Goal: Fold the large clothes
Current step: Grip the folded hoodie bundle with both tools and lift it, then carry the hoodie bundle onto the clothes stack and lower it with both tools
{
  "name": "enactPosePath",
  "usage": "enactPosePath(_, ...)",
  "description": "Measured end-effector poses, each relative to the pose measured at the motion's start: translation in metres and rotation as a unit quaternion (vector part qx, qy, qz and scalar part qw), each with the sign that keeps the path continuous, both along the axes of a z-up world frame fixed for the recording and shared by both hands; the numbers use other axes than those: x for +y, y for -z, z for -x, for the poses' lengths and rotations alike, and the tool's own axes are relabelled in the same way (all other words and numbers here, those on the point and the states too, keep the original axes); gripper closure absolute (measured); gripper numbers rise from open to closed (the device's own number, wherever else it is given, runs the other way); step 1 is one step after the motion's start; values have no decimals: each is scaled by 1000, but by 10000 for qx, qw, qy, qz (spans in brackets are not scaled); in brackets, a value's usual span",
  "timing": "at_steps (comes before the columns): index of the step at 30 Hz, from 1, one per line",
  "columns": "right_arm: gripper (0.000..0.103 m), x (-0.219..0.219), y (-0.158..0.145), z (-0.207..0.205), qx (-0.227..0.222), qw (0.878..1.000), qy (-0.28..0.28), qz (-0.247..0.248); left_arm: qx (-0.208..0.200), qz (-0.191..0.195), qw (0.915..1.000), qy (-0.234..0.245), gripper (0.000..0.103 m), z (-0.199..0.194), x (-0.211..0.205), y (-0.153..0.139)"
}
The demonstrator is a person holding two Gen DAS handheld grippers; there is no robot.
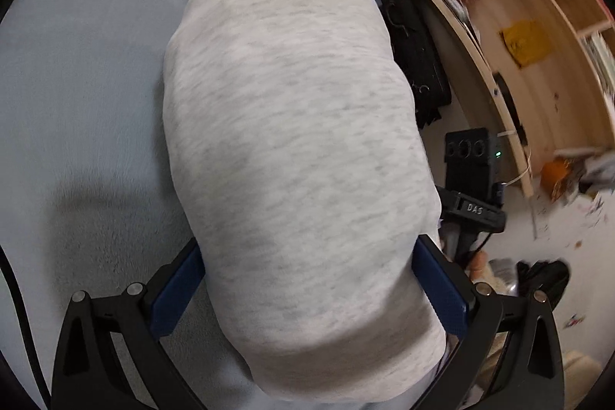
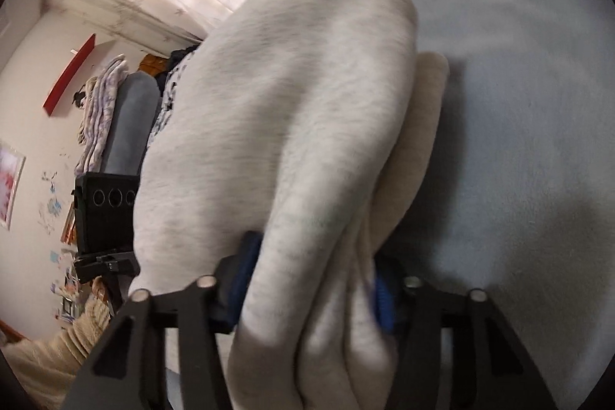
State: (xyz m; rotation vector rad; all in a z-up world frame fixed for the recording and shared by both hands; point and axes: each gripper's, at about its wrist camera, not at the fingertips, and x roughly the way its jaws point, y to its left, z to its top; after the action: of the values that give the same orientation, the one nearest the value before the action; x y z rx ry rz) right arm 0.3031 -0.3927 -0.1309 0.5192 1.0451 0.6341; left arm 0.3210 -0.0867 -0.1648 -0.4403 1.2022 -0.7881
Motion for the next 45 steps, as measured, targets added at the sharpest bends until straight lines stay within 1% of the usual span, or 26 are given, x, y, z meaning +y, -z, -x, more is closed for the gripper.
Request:
enactPosePath(3,56,4,-10,7,-205,9998,-6,-12,-334,-223,9992,90,1,7,-4,-18)
enactPosePath(5,56,5,-18,12,-310,9995,25,-84,-481,-351,9982,105,1,10,-5,-29)
enactPosePath(9,56,13,-36,22,-502,9986,68,-115,-442,-231,9987,67,1,17,1,-50)
enactPosePath(12,56,20,-45,28,-521,9985,-3,-181,-599,-176,9980,-41,1,26,13,-65)
enactPosePath(14,56,29,-46,30,-463,9987,-60,-198,-650,-147,9977,-159,1,29,20,-73)
enactPosePath(17,57,42,-48,36,-426,9987,-141,-228,-621,-63,9976,-312,1,35,32,-79)
enactPosePath(19,56,48,-48,40,-389,9984,-164,-371,-642,-30,9972,-387,1,39,40,-85)
enactPosePath(23,56,64,-45,43,-382,9973,-247,-574,-819,-99,9953,-506,1,49,50,-97)
enactPosePath(26,56,73,-45,45,-409,9962,-296,-705,-870,-114,9942,-627,1,56,64,-105)
enactPosePath(28,56,84,-48,46,-474,9950,-349,-809,-918,-108,9933,-688,1,59,80,-108)
enactPosePath(30,56,89,-51,45,-535,9940,-400,-871,-1010,-139,9918,-770,1,64,93,-118)
enactPosePath(36,56,129,-78,30,-853,9881,-702,-1068,-1393,-297,9842,-1048,1,69,154,-159)
enactPosePath(39,56,158,-94,11,-993,9846,-848,-1164,-1589,-469,9786,-1221,1,59,189,-187)
enactPosePath(44,57,216,-124,-39,-1229,9764,-1028,-1451,-2027,-838,9649,-1443,1,20,246,-245)
enactPosePath(45,57,227,-129,-49,-1273,9750,-1047,-1487,-2106,-910,9625,-1447,1,12,255,-253)
